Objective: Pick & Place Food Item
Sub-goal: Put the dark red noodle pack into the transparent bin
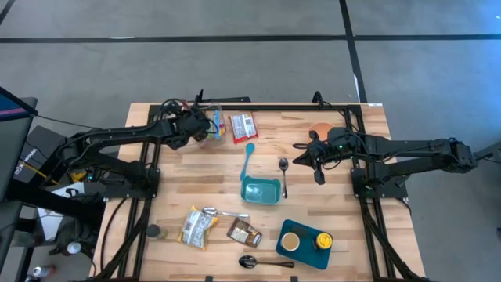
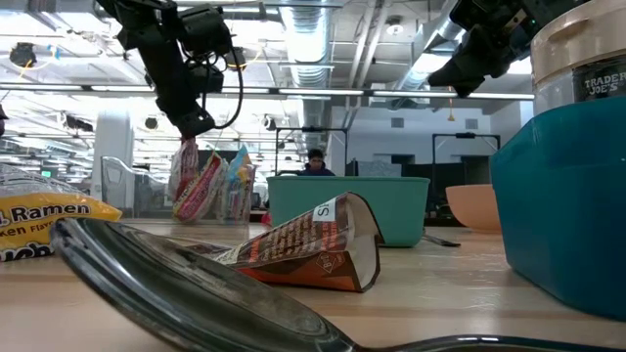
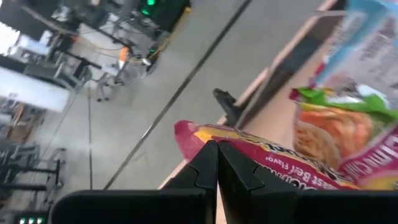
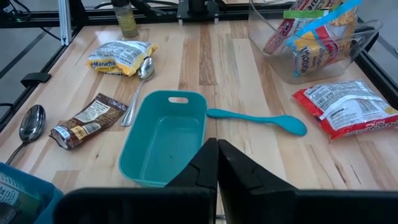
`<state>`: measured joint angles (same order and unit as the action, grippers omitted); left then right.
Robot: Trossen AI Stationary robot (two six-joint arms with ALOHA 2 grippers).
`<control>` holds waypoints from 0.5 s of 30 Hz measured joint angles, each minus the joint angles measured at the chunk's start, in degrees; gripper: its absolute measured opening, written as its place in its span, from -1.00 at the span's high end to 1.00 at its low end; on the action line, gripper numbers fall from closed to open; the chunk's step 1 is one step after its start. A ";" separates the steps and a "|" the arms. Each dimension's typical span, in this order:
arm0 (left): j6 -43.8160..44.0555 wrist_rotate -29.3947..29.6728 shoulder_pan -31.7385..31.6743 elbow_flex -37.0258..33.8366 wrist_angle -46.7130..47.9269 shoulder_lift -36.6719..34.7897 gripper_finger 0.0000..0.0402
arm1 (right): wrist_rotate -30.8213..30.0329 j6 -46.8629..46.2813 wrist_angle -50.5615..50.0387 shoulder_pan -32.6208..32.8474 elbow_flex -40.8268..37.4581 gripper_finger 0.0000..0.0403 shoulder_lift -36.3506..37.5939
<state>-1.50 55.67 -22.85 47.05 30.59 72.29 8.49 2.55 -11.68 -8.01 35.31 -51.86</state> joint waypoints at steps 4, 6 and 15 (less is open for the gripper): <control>-3.44 -5.22 0.00 0.00 -0.07 0.00 1.00 | 0.00 0.00 -0.02 0.00 0.00 1.00 0.00; -4.21 -7.70 0.00 0.00 -0.05 0.00 1.00 | 0.01 0.00 -0.02 0.00 0.00 1.00 0.01; -4.70 -11.39 3.03 0.00 0.09 0.00 1.00 | 0.00 -0.02 -0.02 0.00 0.00 1.00 0.02</control>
<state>-6.20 44.29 -19.82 47.05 30.68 72.29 8.49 2.52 -11.70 -8.01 35.31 -51.84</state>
